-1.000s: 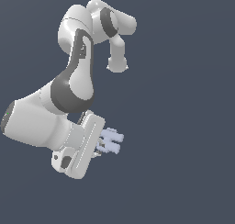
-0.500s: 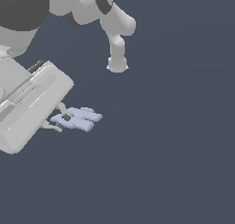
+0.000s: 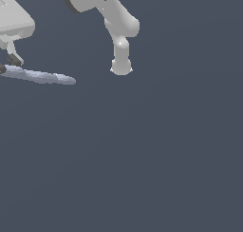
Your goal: Pick up the object and move it to a goal position.
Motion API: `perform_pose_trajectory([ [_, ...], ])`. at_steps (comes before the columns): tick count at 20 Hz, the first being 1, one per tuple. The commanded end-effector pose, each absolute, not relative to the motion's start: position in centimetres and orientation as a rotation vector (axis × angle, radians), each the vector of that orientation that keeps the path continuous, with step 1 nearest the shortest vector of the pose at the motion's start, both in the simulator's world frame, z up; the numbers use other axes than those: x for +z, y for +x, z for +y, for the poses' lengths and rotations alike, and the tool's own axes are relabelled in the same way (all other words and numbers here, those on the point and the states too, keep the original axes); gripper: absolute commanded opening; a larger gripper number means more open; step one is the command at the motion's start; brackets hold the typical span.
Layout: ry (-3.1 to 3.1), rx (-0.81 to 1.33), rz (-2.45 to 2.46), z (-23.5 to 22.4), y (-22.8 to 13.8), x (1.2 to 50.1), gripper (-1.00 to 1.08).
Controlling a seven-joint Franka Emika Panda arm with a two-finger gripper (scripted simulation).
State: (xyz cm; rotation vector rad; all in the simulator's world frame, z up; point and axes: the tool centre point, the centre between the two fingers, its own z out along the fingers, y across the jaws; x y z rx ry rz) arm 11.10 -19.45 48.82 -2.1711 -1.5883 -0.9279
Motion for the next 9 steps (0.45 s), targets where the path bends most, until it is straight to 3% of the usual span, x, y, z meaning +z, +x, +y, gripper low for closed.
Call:
perform_pose_trajectory([
  [1,-2.167,-0.968,-1.603,-20.5,10.2,51.2,-1.00],
  [9,-2.164,-1.017,-1.616,-21.8,9.1,53.9,-1.00],
])
